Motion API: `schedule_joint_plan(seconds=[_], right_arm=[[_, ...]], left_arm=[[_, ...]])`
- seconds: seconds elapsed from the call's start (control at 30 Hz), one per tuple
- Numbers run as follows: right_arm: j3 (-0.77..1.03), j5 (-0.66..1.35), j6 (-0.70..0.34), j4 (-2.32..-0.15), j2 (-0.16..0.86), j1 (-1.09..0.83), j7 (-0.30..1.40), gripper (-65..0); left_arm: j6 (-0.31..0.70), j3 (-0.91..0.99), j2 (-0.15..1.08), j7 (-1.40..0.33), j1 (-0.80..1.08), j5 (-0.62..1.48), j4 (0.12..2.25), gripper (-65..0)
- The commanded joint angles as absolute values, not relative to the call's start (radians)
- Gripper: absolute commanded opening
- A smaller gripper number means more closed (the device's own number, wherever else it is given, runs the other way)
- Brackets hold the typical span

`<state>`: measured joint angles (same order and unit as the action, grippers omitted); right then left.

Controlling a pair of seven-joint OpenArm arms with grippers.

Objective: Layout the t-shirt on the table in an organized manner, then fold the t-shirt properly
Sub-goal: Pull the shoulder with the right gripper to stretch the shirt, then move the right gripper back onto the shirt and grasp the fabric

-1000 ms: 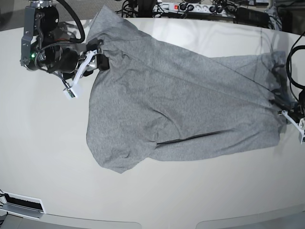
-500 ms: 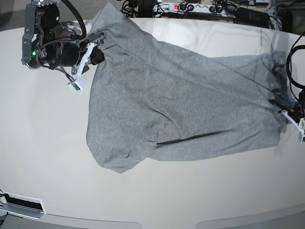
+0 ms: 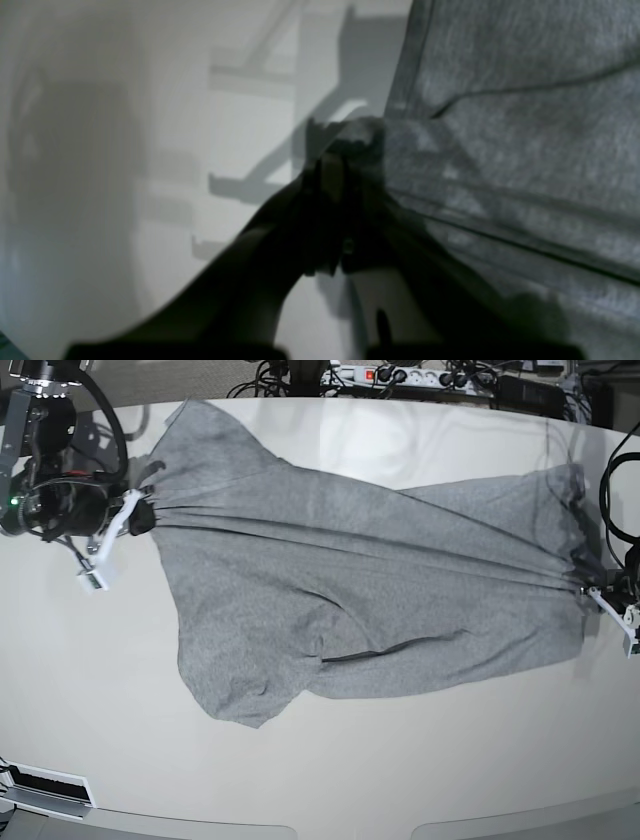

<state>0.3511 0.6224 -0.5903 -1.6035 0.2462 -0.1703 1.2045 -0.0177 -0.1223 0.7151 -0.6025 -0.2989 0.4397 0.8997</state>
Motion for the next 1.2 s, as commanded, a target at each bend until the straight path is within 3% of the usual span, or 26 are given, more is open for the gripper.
schedule_joint_plan(seconds=[0.0,0.27,0.53,0.7,0.9,1.07,1.17], right_arm=[[0.384,0.607,-0.577,-1.622,0.266,-0.16,1.217,-65.0],[0.525,0.68,-0.435,-1.622,0.263,-0.16,1.309,-65.0],[0.546,0.912,-0.604,-1.628,0.273,-0.162,1.396,-65.0],[0.586,1.076,-0.65,-1.694,0.286,-0.163,1.396,-55.8],[0.685,1.25,-0.681,-1.76,0.286,-0.16,1.396,-55.4],[0.708,1.157,-0.698,-1.758,0.271,-0.16,1.396,-55.9],[0.665,0.974,-0.698,-1.755,0.242,-0.16,1.249,-57.0]], left_arm=[[-0.036,-0.11,0.748,-0.58,-0.324,0.421,0.91,-65.0],[-0.036,-0.11,0.748,-0.577,-0.324,0.43,0.91,-65.0],[-0.036,-0.11,0.748,-0.577,-0.324,0.432,0.91,-65.0],[-0.036,-0.11,0.748,-0.577,-0.324,0.431,0.91,-65.0],[-0.036,-0.11,0.748,-0.577,-0.324,0.416,0.91,-65.0],[-0.036,-0.11,0.749,-0.576,-0.324,0.402,0.91,-65.0],[-0.036,-0.11,0.748,-0.576,-0.324,0.4,0.91,-65.0]])
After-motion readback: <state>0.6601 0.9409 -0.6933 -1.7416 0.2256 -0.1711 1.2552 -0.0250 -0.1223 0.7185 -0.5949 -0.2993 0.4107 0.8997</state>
